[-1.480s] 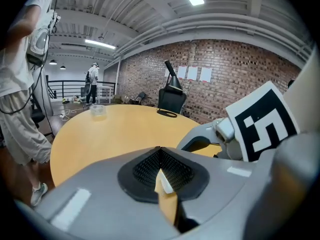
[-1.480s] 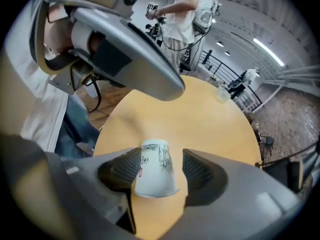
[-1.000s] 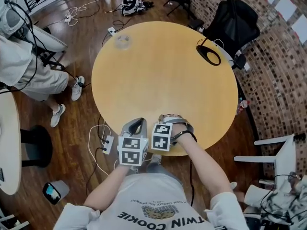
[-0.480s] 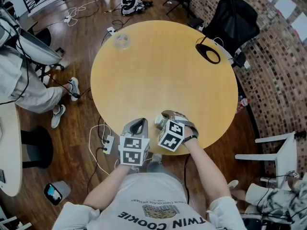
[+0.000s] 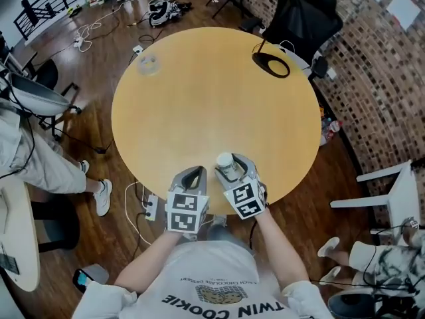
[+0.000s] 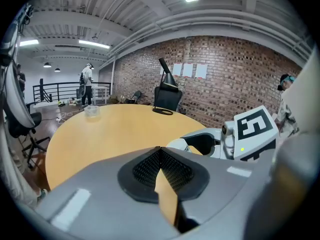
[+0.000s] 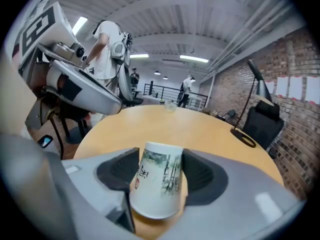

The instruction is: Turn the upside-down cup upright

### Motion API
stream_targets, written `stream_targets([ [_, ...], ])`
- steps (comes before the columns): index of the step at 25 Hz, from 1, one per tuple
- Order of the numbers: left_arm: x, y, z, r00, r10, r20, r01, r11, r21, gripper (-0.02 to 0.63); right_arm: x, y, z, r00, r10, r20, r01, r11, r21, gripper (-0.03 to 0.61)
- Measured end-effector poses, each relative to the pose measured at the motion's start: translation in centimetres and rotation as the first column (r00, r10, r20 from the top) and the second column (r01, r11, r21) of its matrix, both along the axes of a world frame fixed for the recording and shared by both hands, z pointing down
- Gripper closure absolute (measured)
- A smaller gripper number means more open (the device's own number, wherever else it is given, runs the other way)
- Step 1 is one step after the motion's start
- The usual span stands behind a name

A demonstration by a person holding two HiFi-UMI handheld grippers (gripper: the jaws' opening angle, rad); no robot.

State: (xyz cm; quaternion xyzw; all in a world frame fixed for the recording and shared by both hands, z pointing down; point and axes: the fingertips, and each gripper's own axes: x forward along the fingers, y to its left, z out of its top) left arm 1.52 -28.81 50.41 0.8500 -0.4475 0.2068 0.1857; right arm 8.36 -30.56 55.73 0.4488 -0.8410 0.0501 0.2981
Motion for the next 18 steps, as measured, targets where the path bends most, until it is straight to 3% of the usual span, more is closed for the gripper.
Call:
stream_targets([
  [3,1.2,0.3,-0.1,1.000,0.026,0.015,-0.026,1.000,-0.002,0.607,0.5,0.4,0.2,0.994,0.067,0.090,-0.074,0.995,0.071,0.305],
  [7,2.5,0.3,-0.2,0.999,0.049,0.024,-0.049,0.999,0.002,0.607,1.5,1.0,0.3,0.980,0.134,0.147,-0.150,0.984,0.102,0.305],
  [18,3.1,1.1,0.4,0.998,0.061,0.024,-0.061,0.998,-0.002,0.607,2.7,2.3,1.4,0.964,0.203,0.170,-0.214,0.976,0.046,0.305],
])
